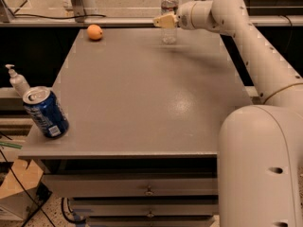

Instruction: Move water bottle near pepsi can

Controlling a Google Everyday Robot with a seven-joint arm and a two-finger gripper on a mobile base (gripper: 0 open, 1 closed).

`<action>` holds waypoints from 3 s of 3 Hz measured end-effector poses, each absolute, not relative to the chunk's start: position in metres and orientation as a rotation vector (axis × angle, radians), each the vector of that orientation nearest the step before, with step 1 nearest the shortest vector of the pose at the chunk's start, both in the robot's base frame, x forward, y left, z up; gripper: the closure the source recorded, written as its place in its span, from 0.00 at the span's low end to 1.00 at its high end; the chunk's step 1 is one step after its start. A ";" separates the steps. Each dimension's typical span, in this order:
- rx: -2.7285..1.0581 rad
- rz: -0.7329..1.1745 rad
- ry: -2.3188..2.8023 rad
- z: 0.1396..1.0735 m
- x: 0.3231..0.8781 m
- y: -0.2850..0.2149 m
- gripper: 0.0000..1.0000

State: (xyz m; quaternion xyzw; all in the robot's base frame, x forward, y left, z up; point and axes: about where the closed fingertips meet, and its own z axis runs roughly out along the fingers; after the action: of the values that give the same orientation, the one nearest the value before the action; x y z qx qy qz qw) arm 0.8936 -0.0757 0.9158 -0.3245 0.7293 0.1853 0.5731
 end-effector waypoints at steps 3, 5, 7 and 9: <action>-0.864 0.423 1.567 0.980 0.808 -0.083 1.00; -0.906 0.433 1.567 0.980 0.800 -0.073 1.00; -1.065 0.525 1.482 0.998 0.735 -0.024 1.00; -1.123 0.608 1.408 0.996 0.689 0.021 1.00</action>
Offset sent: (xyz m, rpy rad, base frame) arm -0.0969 -0.0146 0.0648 0.0183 -0.1427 0.0876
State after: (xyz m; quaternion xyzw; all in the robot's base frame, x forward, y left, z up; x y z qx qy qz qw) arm 0.6887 0.0211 0.9958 -0.4807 0.6028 0.2604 0.5811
